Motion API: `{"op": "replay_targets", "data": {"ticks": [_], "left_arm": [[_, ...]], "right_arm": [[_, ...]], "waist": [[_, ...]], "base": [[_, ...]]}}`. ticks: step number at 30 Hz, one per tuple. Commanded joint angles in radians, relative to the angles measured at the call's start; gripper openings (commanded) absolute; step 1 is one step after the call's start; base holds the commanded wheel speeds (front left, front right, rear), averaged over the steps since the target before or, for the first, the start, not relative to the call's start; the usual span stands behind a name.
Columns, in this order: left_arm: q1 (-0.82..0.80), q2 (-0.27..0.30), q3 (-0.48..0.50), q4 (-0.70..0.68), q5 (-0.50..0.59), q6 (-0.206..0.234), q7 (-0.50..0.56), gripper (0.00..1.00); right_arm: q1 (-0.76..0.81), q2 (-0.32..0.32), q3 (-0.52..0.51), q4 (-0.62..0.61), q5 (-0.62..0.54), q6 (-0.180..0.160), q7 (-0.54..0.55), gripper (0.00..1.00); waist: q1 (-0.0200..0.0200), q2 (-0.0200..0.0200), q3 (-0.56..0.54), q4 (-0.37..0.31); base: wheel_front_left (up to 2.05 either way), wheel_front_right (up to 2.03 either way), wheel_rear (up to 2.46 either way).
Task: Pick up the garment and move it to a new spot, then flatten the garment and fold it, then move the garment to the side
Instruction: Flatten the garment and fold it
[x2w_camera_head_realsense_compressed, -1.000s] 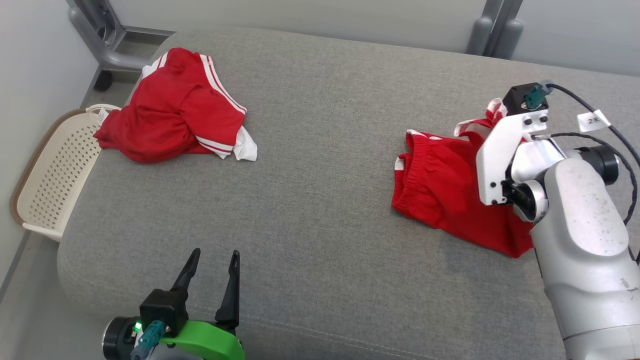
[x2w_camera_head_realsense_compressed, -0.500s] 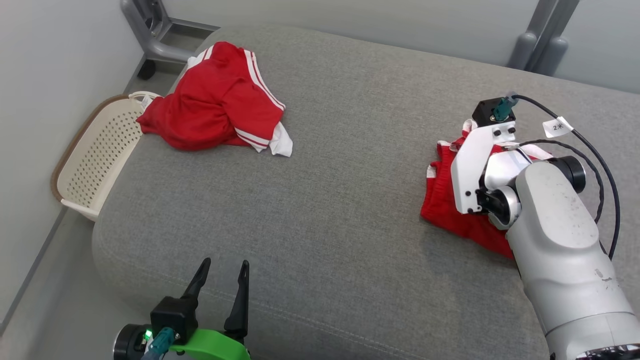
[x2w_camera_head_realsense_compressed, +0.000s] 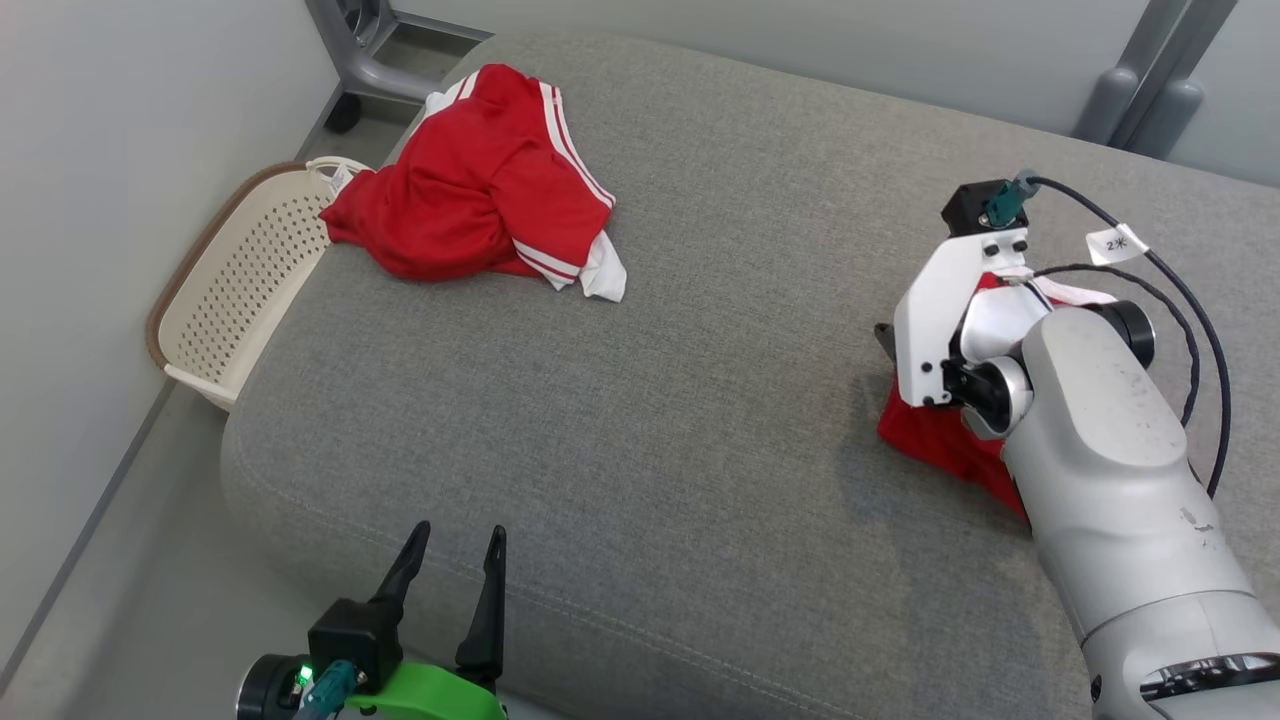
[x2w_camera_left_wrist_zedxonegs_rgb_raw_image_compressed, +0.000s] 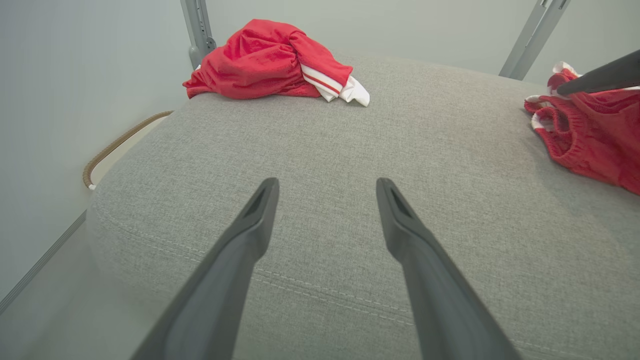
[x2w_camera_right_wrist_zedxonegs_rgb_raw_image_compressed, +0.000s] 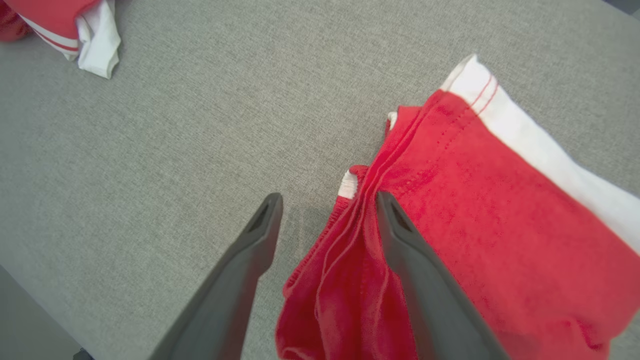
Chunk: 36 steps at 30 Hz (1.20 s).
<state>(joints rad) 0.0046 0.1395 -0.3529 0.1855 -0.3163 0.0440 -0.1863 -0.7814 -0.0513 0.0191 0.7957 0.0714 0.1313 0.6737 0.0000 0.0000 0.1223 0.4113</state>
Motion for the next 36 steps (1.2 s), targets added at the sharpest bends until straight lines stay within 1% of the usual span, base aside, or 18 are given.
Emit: {"op": "replay_targets", "data": {"ticks": [1, 8, 14, 15, 16, 17, 18, 19, 21, 24, 28, 36], "left_arm": [[-0.005, 0.005, 0.01, 0.003, -0.008, 0.006, -0.008, 1.0], [-0.004, 0.017, 0.016, -0.001, -0.012, 0.014, -0.009, 1.0], [0.0, 0.016, 0.005, -0.003, -0.014, 0.015, -0.003, 1.0], [0.001, 0.016, 0.005, -0.004, -0.016, 0.016, -0.002, 1.0], [0.002, 0.017, 0.004, -0.004, -0.016, 0.017, -0.003, 1.0], [0.003, 0.017, 0.004, -0.003, -0.018, 0.017, -0.003, 1.0], [0.003, 0.017, 0.002, -0.004, -0.019, 0.018, -0.003, 1.0], [0.003, 0.017, 0.002, -0.003, -0.019, 0.019, -0.003, 1.0], [0.001, 0.018, 0.001, -0.004, -0.019, 0.02, -0.003, 1.0], [0.0, 0.021, 0.002, -0.007, -0.022, 0.022, -0.007, 1.0], [-0.002, 0.02, 0.0, -0.003, -0.025, 0.024, -0.01, 1.0], [-0.015, 0.012, -0.014, 0.007, -0.03, 0.018, -0.017, 1.0]], "right_arm": [[-0.023, -0.002, 0.016, -0.002, 0.026, -0.001, -0.029, 1.0], [-0.034, -0.005, 0.044, -0.022, 0.065, -0.001, -0.106, 1.0], [0.02, -0.051, 0.051, -0.064, 0.047, -0.001, -0.179, 1.0], [0.033, -0.063, 0.052, -0.073, 0.039, -0.001, -0.192, 0.98], [0.047, -0.075, 0.054, -0.079, 0.03, -0.001, -0.203, 0.72], [0.061, -0.085, 0.054, -0.088, 0.019, -0.001, -0.218, 0.33], [0.077, -0.093, 0.049, -0.095, 0.01, -0.001, -0.232, 0.02], [0.096, -0.097, 0.047, -0.1, 0.002, -0.001, -0.243, 0.0], [0.134, -0.101, 0.048, -0.109, -0.007, -0.001, -0.269, 0.0], [0.171, -0.088, 0.02, -0.118, -0.005, -0.001, -0.307, 0.0], [0.208, -0.066, 0.016, -0.114, -0.028, -0.001, -0.344, 0.0], [0.222, -0.024, 0.051, -0.053, -0.051, -0.001, -0.387, 0.0]], "waist": [[0.0, 0.0, -0.004, -0.013], [0.0, 0.0, -0.029, -0.057], [0.0, 0.0, -0.049, -0.1], [0.0, 0.0, -0.051, -0.105], [0.0, 0.0, -0.053, -0.11], [0.0, 0.0, -0.054, -0.114], [0.0, 0.0, -0.054, -0.117], [0.0, 0.0, -0.055, -0.12], [0.0, 0.0, -0.054, -0.123], [0.0, 0.0, -0.047, -0.127], [0.0, 0.0, -0.041, -0.126], [0.0, 0.0, -0.031, -0.099]], "base": [[0.0, 0.0, 0.0], [0.0, 0.0, 0.0], [0.0, 0.0, 0.0], [0.0, 0.0, 0.0], [0.0, 0.0, 0.0], [0.0, 0.0, 0.0], [0.0, 0.0, 0.0], [0.0, 0.0, 0.0], [0.0, 0.0, 0.0], [0.0, 0.0, 0.0], [0.0, 0.0, 0.0], [0.0, 0.0, 0.0]]}}
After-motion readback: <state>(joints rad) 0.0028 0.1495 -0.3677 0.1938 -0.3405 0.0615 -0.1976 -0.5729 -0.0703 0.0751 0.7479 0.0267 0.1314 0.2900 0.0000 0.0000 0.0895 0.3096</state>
